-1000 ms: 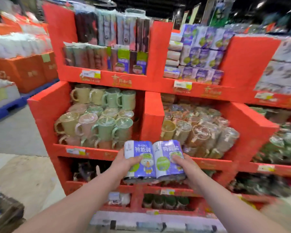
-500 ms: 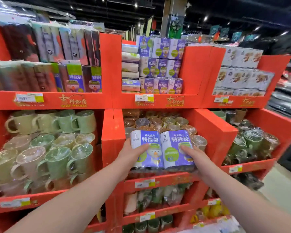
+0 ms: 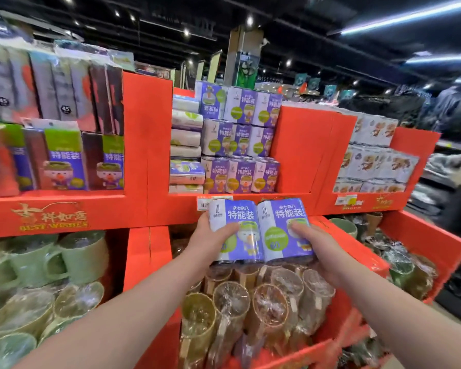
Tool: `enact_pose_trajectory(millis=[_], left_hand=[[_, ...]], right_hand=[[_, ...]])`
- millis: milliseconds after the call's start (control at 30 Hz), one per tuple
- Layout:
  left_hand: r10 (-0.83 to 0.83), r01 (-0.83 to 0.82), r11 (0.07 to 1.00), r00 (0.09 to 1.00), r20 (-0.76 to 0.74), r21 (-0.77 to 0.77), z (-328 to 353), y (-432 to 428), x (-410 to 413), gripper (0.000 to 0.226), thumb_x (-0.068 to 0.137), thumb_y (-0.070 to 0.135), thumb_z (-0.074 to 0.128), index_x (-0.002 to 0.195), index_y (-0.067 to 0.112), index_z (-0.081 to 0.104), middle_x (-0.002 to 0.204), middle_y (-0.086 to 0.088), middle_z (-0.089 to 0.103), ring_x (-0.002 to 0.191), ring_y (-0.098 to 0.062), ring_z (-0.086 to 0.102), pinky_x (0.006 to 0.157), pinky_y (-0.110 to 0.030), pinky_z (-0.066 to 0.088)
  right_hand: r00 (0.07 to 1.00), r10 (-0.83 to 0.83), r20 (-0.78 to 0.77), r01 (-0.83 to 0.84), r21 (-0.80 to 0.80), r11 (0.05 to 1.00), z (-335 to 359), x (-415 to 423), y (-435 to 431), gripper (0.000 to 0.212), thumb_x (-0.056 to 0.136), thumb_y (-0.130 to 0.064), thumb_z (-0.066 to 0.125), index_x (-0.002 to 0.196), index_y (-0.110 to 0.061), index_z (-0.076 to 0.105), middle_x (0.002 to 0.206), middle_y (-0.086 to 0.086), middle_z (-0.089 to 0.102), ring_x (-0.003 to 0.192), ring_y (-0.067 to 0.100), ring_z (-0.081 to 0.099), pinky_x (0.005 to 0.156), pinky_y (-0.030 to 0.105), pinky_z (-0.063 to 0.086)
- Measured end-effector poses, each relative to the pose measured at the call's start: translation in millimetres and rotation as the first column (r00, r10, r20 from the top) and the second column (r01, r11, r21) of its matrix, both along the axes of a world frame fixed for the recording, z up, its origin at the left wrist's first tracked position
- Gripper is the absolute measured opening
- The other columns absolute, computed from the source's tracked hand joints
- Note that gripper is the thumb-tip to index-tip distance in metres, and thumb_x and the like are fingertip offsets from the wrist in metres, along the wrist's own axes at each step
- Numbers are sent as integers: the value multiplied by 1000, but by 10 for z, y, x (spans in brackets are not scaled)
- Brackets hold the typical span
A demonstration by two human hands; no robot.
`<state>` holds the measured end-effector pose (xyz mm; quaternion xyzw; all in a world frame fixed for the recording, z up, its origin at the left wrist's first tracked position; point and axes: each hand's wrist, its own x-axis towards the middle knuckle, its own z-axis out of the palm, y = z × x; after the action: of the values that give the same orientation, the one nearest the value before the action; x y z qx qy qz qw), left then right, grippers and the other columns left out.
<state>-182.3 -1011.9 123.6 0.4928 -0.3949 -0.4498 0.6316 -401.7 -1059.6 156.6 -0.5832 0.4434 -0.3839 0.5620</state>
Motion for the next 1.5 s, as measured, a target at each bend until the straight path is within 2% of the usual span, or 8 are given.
enact_pose_trajectory(millis=[300, 433, 667, 900, 1167, 1267, 1433, 1500], left_hand=[[101, -100, 994, 995, 23, -46, 287, -406, 340, 57, 83, 25, 73, 131, 22, 44, 115, 0, 66, 103, -22, 66, 95, -47, 52], [176, -167, 979, 981, 77, -117, 464, -555, 465, 49, 88, 20, 67, 131, 24, 42, 115, 4, 64, 104, -18, 64, 94, -39, 52], [309, -286, 943, 942, 133, -168, 682, -1024, 518, 45, 86, 21, 70, 122, 27, 44, 117, -1, 64, 104, -21, 65, 94, -45, 52], [450, -418, 889, 873, 189, -186, 559, -1428, 513, 92, 53, 53, 76, 135, 29, 42, 121, 7, 65, 109, -15, 64, 97, -48, 50], [493, -463, 868, 846, 203, -178, 522, -1471, 569, 70, 66, 33, 79, 128, 29, 46, 114, 4, 69, 101, -15, 68, 92, -43, 54], [515, -480, 857, 821, 248, -191, 487, -1494, 588, 45, 84, 10, 72, 112, 35, 48, 109, 6, 69, 89, -4, 67, 83, -27, 55], [519, -489, 854, 818, 248, -176, 485, -1490, 595, 45, 86, 10, 69, 110, 41, 46, 103, 14, 69, 94, -9, 68, 87, -36, 57], [518, -489, 855, 816, 256, -171, 471, -1501, 606, 46, 86, 11, 70, 108, 44, 46, 104, 14, 69, 96, -10, 68, 87, -38, 56]], right_hand=[[998, 64, -24, -66, -105, 992, 405, 441, -654, 21, 96, -18, 51, 83, -10, 66, 62, 0, 70, 47, 9, 64, 42, 14, 45], [991, 119, -57, -127, -178, 976, 563, 640, -1034, 21, 96, -20, 52, 99, -7, 68, 81, 4, 75, 63, 14, 70, 54, 21, 52], [996, 92, -1, -90, -216, 972, 763, 703, -1869, 11, 93, -16, 58, 100, -11, 66, 80, 2, 73, 57, 9, 68, 47, 16, 49], [997, 68, -21, -71, -324, 943, 937, 819, -2738, 24, 88, -12, 64, 110, -1, 66, 100, 19, 71, 69, 21, 67, 72, 32, 55], [1000, 2, -13, -7, -385, 923, 910, 1245, -3429, 29, 84, -10, 71, 112, -8, 63, 101, 16, 67, 61, 11, 63, 45, 19, 52], [1000, 6, -29, -17, -398, 917, 861, 1431, -3630, 34, 83, -6, 71, 116, -6, 62, 106, 13, 67, 62, 8, 64, 51, 20, 53], [994, -12, -109, -30, -371, 928, 729, 1587, -3859, 38, 80, -11, 74, 116, -9, 62, 116, 16, 66, 96, 26, 64, 91, 45, 53], [991, -43, -129, -7, -367, 930, 728, 1632, -3889, 40, 80, -13, 74, 117, -9, 59, 119, 18, 65, 103, 30, 62, 94, 48, 51]])
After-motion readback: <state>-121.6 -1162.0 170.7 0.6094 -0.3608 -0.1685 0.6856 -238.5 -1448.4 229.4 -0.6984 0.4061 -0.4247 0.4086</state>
